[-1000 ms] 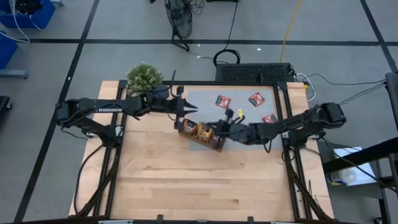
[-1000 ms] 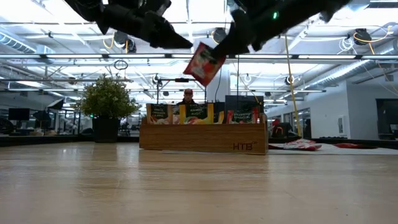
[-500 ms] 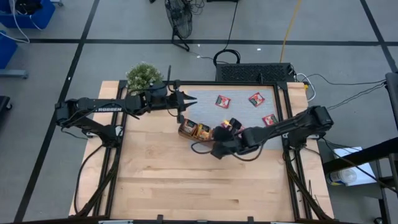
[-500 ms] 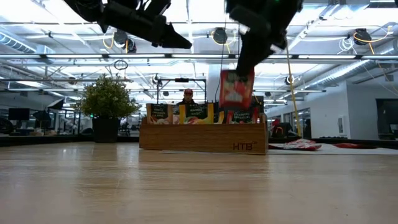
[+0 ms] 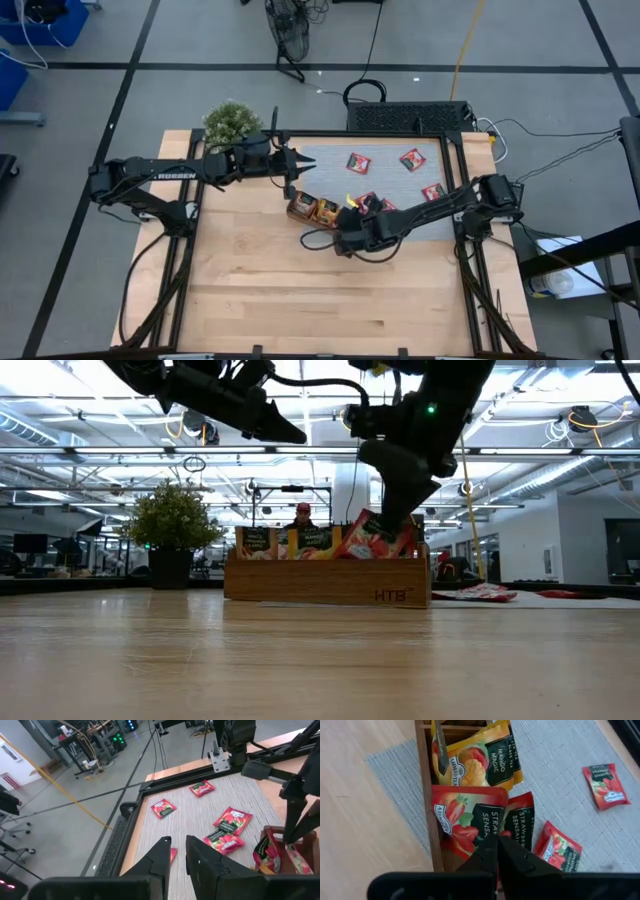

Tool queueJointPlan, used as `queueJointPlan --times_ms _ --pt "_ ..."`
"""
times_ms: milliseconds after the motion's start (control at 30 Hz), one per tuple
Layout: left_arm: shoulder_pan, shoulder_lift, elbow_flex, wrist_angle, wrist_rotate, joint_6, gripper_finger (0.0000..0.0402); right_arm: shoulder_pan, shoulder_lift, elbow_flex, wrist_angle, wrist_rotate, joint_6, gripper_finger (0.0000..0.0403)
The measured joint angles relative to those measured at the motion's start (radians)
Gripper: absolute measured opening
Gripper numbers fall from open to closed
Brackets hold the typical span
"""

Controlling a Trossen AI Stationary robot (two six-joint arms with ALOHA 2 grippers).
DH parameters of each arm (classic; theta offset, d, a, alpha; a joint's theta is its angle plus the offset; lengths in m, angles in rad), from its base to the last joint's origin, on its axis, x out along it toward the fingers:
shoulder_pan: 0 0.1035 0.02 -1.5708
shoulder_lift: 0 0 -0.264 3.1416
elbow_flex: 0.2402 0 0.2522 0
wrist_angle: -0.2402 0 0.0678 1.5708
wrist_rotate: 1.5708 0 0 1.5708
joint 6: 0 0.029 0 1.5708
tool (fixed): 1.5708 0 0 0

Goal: Pick & Place Tea
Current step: Put the red tea bag into the right section of the wooden organizer

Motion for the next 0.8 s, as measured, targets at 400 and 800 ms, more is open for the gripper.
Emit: queueJointPlan --times_ms 400,800 --pt "0.000 0.000 0.000 -0.011 0.000 0.001 0.0067 0.001 -0.038 0.000 -0.073 0.003 0.047 0.0000" --pt "0.000 0.000 0.000 -0.010 0.000 -0.002 0.0067 -0.001 -0.038 0.000 -0.132 -0.028 0.067 0.0000"
